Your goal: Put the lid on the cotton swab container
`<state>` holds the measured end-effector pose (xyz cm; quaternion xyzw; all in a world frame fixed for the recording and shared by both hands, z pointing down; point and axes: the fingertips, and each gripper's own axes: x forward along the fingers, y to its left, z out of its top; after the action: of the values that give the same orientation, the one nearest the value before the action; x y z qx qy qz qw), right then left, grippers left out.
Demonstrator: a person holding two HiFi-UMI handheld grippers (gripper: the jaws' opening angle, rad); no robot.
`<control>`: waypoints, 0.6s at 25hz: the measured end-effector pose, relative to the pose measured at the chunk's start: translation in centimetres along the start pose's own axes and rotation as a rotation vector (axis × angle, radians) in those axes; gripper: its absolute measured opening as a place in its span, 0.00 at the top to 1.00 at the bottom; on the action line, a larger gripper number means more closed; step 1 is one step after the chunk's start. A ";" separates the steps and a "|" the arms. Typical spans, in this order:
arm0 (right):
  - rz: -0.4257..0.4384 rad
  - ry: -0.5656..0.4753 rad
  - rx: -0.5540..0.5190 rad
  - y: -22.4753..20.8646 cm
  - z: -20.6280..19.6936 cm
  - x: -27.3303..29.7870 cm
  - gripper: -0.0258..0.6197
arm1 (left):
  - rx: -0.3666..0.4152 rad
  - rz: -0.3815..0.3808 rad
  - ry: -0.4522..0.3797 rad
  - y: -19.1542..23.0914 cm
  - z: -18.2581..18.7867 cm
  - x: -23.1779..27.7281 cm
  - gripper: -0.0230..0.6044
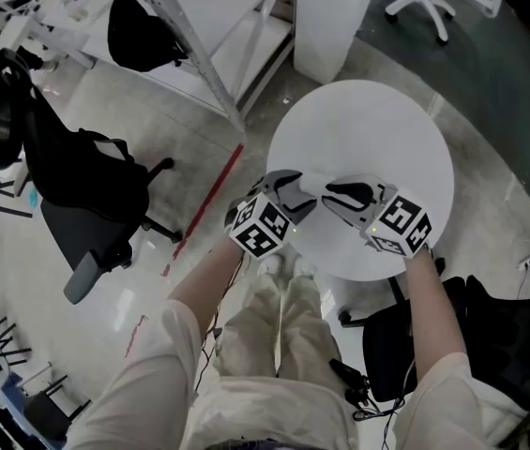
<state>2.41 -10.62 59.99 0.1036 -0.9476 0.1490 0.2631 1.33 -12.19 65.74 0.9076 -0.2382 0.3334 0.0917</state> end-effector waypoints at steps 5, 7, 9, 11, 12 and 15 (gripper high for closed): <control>-0.012 0.018 -0.021 0.0 -0.2 0.3 0.85 | 0.002 0.003 -0.001 0.1 0.0 -0.1 0.57; -0.021 0.022 -0.030 -0.1 -0.2 0.3 0.86 | 0.002 0.003 -0.001 0.1 0.0 -0.1 0.57; -0.031 0.026 -0.037 -0.3 -0.3 0.3 0.88 | 0.003 0.003 0.000 0.1 0.0 0.0 0.57; -0.040 0.030 -0.047 -0.4 -0.3 0.3 0.89 | 0.004 0.002 0.000 0.1 0.0 0.0 0.57; -0.043 0.032 -0.053 -0.4 -0.3 0.4 0.89 | 0.004 0.002 0.000 0.2 0.0 0.0 0.57; -0.050 0.036 -0.069 -0.4 -0.3 0.4 0.90 | 0.005 0.001 -0.001 0.1 0.0 -0.1 0.57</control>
<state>2.29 -10.93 60.56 0.1153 -0.9445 0.1113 0.2869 1.19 -12.27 65.72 0.9078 -0.2381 0.3336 0.0892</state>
